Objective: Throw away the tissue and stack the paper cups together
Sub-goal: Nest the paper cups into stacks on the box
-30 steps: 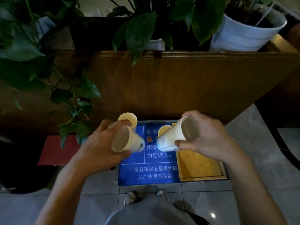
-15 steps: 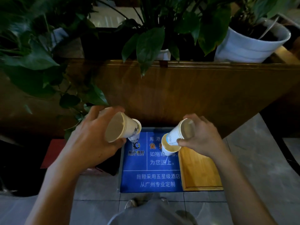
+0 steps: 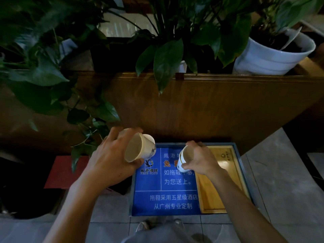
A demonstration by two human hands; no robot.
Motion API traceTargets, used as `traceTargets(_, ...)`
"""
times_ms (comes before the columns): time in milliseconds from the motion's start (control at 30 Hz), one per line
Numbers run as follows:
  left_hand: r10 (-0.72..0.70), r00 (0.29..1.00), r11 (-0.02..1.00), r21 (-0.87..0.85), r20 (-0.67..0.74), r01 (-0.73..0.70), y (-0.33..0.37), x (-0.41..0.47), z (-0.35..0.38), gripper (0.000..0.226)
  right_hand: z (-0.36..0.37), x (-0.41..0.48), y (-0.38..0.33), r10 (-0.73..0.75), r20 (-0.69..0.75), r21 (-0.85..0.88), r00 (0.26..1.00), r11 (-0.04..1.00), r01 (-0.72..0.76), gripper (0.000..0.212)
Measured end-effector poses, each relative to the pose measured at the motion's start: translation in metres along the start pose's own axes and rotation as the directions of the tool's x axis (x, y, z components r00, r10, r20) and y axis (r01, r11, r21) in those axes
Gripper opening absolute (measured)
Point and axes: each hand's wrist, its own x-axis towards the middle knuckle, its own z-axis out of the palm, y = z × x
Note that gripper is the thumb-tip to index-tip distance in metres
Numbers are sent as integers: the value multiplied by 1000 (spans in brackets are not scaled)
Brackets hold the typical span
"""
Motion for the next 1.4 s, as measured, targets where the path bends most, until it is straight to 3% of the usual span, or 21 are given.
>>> traceTargets(167,-5,999,1000,-11,-51,4,-8,7,8,83,10,5,-3,31,3,1,1000,1000,-31,89)
traceTargets(333,41,993,996,84,-108,-32,-13,18,17,83,20,6,-9,16,-8,-46,1000,999,-16,90)
traceTargets(533,-12,1000,986,168,2,12,-14,53,35,84,18,9,-13,45,13,-58,999,997,-44,91)
traceTargets(1000,-22,971,987,161,240,-17,-30,107,98,85,19,7,-13,61,17,-19,998,998,-60,94)
traceTargets(1400,-73,958,975,223,277,10,-37,121,128,90,20,10,-13,85,26,-26,996,996,-84,102)
